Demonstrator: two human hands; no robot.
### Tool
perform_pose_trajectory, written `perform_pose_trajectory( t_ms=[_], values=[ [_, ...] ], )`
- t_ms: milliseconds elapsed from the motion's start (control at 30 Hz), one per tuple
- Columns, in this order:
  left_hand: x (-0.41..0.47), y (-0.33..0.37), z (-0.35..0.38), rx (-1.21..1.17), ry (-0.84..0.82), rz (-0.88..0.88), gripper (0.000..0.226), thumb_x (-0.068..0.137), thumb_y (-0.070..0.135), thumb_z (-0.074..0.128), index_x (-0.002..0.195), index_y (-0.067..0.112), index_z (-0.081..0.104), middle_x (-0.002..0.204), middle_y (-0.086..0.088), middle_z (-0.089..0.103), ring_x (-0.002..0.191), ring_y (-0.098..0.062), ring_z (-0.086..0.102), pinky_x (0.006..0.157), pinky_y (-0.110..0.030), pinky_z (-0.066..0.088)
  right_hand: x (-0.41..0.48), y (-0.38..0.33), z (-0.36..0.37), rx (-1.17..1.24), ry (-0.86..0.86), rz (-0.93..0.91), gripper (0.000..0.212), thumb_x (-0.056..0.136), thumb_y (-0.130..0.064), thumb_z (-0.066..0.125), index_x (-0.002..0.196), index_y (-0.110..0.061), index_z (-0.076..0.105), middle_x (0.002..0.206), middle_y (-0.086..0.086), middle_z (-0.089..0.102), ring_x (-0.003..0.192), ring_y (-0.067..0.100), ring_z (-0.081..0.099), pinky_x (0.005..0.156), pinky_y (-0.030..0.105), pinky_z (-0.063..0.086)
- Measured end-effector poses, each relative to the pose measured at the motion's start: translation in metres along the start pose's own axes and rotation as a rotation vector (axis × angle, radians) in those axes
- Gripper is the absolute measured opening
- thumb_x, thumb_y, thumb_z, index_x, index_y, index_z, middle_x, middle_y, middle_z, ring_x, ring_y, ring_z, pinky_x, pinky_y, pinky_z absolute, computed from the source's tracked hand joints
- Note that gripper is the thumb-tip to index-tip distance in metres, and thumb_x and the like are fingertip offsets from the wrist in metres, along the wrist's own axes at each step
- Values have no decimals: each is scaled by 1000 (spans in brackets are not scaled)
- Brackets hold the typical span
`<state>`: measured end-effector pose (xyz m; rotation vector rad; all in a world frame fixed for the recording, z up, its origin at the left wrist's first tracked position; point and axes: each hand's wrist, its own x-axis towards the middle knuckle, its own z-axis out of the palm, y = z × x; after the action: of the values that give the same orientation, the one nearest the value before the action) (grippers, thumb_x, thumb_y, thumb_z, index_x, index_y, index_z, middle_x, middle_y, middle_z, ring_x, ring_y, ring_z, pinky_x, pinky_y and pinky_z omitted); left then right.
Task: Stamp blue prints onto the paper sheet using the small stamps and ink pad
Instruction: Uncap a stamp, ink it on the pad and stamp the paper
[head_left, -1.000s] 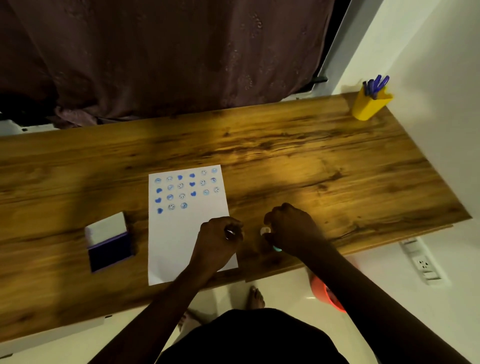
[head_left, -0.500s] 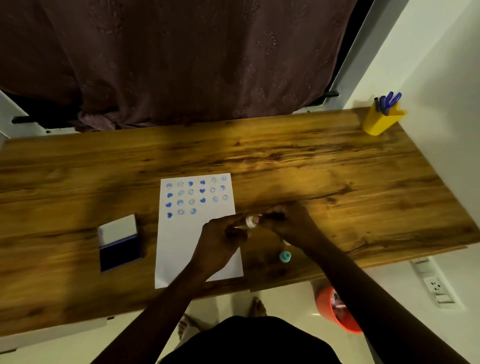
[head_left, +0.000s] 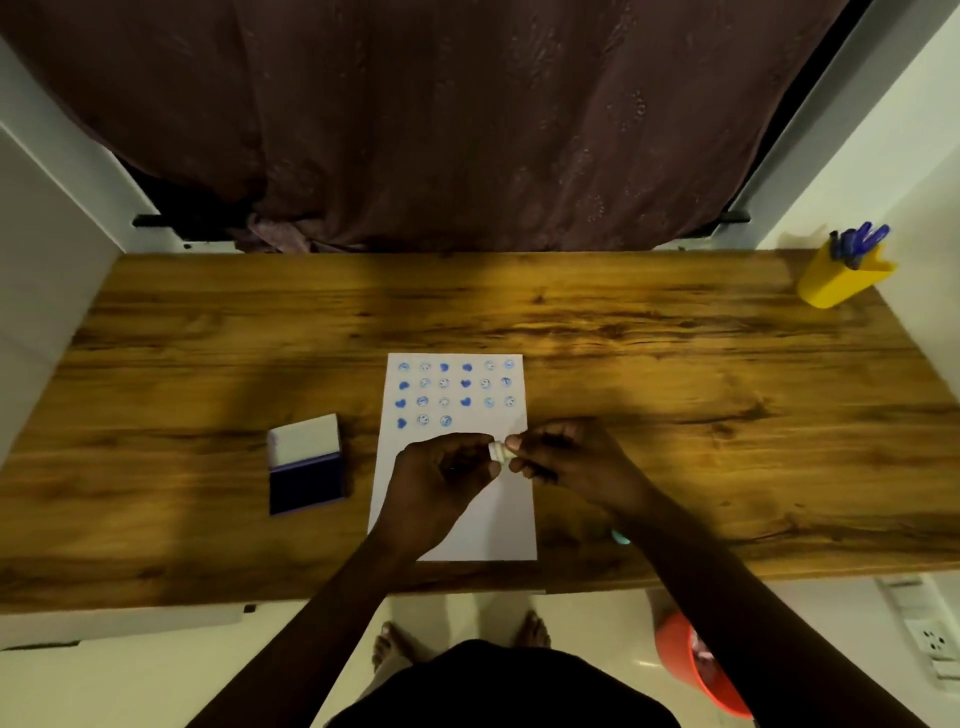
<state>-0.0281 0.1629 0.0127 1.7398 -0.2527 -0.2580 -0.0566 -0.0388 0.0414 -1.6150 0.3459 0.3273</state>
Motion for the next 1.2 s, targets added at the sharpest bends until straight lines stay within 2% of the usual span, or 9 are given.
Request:
perform_pose_trajectory(
  t_ms=[100, 233, 333, 433, 533, 667, 867, 1100, 1200],
  values=[
    [-5, -2, -16, 60, 32, 9, 61, 83, 9, 84, 107, 62, 64, 109, 36, 72, 109, 8, 68, 92, -12, 54, 6, -2, 15, 43, -39, -39, 23, 88, -19, 77, 110, -11, 75, 92, 4, 80, 79, 13, 76, 67, 18, 56],
    [-12, -10, -46, 73, 73, -20, 47, 87, 18, 81, 131, 28, 66, 130, 12, 71, 121, -2, 66, 100, -22, 55, 19, -14, 45, -36, -67, -94, 31, 86, -9, 79, 116, -8, 74, 108, 4, 78, 97, 19, 76, 76, 28, 62],
    [-18, -15, -73, 79, 132, -78, 33, 88, 23, 80, 121, 27, 74, 121, 12, 76, 114, -3, 71, 98, -29, 58, 30, -23, 67, -192, -33, -135, 33, 80, -9, 84, 113, -12, 77, 115, -3, 76, 107, 12, 72, 86, 31, 62],
    [-28, -22, -101, 46, 212, -161, 28, 86, 19, 82, 94, 45, 76, 99, 19, 80, 101, -2, 75, 91, -27, 59, 42, -28, 90, -297, -31, -188, 30, 80, -19, 85, 109, -19, 79, 111, -10, 77, 102, 3, 72, 81, 19, 59],
    [-41, -31, -134, 69, 273, -197, 21, 85, 21, 82, 98, 36, 74, 97, 19, 79, 97, 8, 72, 89, -22, 57, 52, -29, 117, -436, -37, -243, 29, 80, -32, 85, 107, -26, 78, 104, -14, 76, 94, -1, 71, 75, 7, 51],
    [-59, -40, -175, 92, 316, -207, 30, 88, 24, 80, 117, 20, 74, 115, 2, 79, 104, -6, 75, 92, -32, 61, 65, -23, 156, -658, -78, -319, 30, 86, -36, 78, 113, -23, 75, 108, -6, 77, 97, 6, 70, 82, 17, 54],
    [-81, -52, -217, 55, 400, -238, 15, 88, 20, 80, 103, 19, 78, 96, 6, 82, 91, -6, 78, 80, -30, 63, 80, -16, 203, -1036, -170, -435, 32, 100, -32, 60, 127, -15, 63, 130, 8, 68, 119, 26, 66, 99, 35, 53],
    [-85, -64, -237, -3, 385, -190, 15, 89, 18, 80, 100, 27, 78, 99, 8, 81, 93, -9, 78, 75, -18, 59, 92, -11, 229, -1301, -226, -478, 28, 100, -25, 60, 122, -8, 64, 118, 11, 71, 106, 23, 70, 91, 29, 54],
    [-82, -66, -238, -27, 364, -178, 17, 89, 16, 79, 100, 29, 77, 99, 6, 82, 95, -11, 78, 79, -24, 61, 95, -11, 232, -1323, -215, -477, 27, 99, -24, 61, 120, -7, 65, 117, 12, 71, 104, 24, 70, 91, 30, 55]
  ],
)
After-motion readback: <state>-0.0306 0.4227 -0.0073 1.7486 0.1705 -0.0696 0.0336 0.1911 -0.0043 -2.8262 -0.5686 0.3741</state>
